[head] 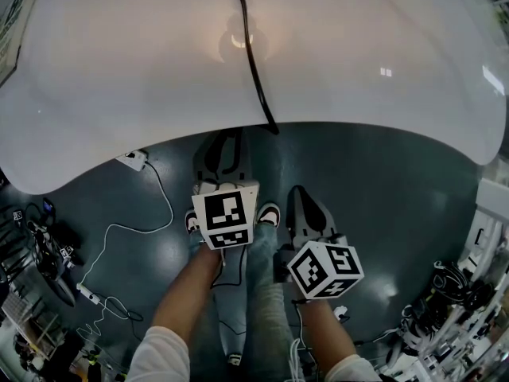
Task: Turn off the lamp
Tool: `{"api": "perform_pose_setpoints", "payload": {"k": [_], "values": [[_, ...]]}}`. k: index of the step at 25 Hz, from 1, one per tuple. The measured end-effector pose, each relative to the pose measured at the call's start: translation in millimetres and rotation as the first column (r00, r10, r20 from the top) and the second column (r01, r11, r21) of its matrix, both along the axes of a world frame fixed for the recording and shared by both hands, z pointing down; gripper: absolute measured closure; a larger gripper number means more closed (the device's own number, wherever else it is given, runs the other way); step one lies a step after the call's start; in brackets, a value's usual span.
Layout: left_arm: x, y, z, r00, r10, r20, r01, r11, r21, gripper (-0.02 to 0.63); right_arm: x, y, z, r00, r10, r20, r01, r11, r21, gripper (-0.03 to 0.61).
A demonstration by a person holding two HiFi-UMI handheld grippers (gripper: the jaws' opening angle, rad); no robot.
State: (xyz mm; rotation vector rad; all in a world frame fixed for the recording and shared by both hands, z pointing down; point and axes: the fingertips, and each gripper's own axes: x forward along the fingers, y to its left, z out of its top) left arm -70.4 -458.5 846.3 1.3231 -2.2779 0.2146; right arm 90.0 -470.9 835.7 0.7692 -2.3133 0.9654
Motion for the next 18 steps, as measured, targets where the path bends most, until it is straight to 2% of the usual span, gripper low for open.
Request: {"api": "perform_pose_setpoints", "payload": {"k": [11,18], "values": [[-1.7,2.1,-2.7,1.0,0.002,0.008,-0.002,1.0,0.012,0.526,0.6,2.1,2.0,1.0,-0.003,-0.002,0.003,1.0,-0.004,0.58],[5.2,-0.6,-4.3,0.997,0.064,0.039,-0.063,0.998,-0.014,0.534,3.4,4.2,5.0,1.0,-0.005,-0.007,0.005,1.0,-0.01,0.58]]}}
